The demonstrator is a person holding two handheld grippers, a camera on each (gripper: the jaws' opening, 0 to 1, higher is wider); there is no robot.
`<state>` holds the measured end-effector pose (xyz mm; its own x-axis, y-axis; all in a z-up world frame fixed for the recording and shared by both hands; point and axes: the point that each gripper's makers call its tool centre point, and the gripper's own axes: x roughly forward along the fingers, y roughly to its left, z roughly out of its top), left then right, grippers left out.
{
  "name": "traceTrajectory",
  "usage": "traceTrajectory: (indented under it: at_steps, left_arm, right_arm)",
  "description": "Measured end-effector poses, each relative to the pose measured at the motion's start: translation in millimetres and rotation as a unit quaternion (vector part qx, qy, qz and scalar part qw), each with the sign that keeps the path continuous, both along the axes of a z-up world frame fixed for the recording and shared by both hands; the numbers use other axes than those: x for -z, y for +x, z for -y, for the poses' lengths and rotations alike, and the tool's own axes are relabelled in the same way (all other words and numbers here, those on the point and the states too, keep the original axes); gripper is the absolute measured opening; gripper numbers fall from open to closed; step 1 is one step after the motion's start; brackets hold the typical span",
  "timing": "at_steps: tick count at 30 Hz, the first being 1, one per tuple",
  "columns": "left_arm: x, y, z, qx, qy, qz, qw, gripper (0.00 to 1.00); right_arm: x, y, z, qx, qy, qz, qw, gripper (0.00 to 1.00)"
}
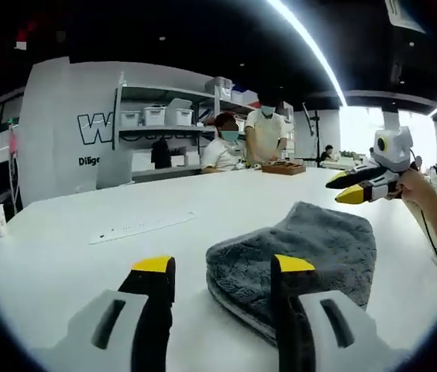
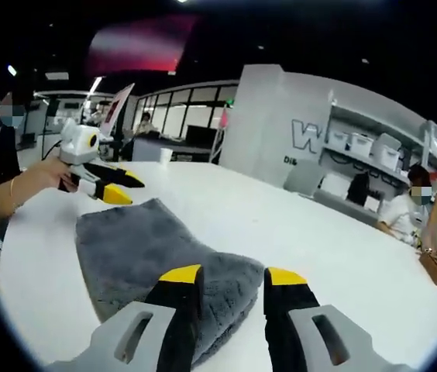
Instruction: Open the folded towel by lifting each exposed corner and separating the folded layers until the towel lies flat within the target outline without major curled edges
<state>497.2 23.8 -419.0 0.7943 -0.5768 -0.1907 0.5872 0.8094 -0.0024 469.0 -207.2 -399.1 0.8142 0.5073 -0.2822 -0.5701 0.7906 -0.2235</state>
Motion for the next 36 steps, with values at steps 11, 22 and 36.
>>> traceTrajectory:
  at_steps: [11, 22, 36]
  left_arm:
    - [2.6, 8.5, 2.3, -0.003, -0.009, 0.001, 1.0000, 0.49]
    - [14.7, 18.0, 3.4, -0.008, -0.027, -0.018, 0.9994, 0.43]
    - [34.1, 19.1, 9.4, 0.002, -0.012, -0.033, 0.9994, 0.41]
  right_arm:
    - [10.2, 11.0, -0.2, -0.002, 0.002, -0.011, 0.9999, 0.25]
    - [23.2, 28.5, -1.3, 0.008, 0.040, -0.033, 0.9987, 0.25]
    - [43.1, 43.8, 1.6, 0.026, 0.030, -0.066, 0.9970, 0.24]
